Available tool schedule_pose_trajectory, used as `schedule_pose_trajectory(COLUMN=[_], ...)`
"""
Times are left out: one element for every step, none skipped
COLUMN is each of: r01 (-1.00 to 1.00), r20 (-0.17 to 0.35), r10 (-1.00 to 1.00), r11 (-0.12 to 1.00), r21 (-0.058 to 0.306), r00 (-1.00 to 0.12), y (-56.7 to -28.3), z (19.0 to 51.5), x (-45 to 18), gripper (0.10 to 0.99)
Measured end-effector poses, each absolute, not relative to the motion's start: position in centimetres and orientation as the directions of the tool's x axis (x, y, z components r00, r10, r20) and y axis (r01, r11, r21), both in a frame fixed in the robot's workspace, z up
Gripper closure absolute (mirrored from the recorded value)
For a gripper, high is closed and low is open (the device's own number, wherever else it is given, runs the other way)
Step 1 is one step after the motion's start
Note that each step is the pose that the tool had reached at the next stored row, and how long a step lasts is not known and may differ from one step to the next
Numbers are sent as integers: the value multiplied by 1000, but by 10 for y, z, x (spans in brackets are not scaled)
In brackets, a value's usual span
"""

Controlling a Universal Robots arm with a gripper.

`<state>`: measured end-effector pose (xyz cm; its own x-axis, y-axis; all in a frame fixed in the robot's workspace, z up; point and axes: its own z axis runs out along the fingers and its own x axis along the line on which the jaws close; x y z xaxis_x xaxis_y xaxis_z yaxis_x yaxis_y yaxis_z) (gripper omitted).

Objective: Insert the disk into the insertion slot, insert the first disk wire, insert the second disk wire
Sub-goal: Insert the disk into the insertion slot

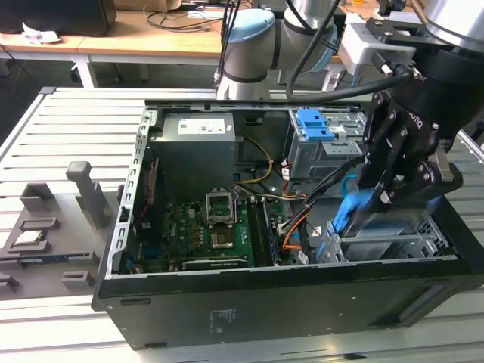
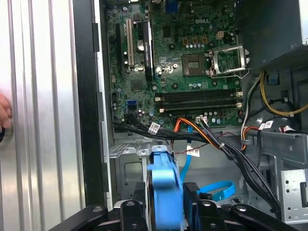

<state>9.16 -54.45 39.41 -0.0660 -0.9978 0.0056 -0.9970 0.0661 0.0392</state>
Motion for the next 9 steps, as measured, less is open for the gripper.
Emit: schedule_pose_trajectory(r01=[-997,-997,-997,-997,-997,-997,-997,-997,-997], r20=[6,5,6,6,6,6,6,6,6], r10=[-998,-998,-998,-998,-998,-998,-998,-998,-998], r11=[66,66,66,66,66,66,66,66,66], r21=[39,39,39,39,39,39,39,39,39], r00=[-66,-66,-66,-66,-66,-66,-66,-66,-66], y=[-544,-544,-544,-544,-544,-544,-544,-544,-544], z=[394,394,394,394,394,394,394,394,394], x=[92,92,92,92,92,92,92,92,92], gripper=[647,647,647,647,647,659,725,725,792])
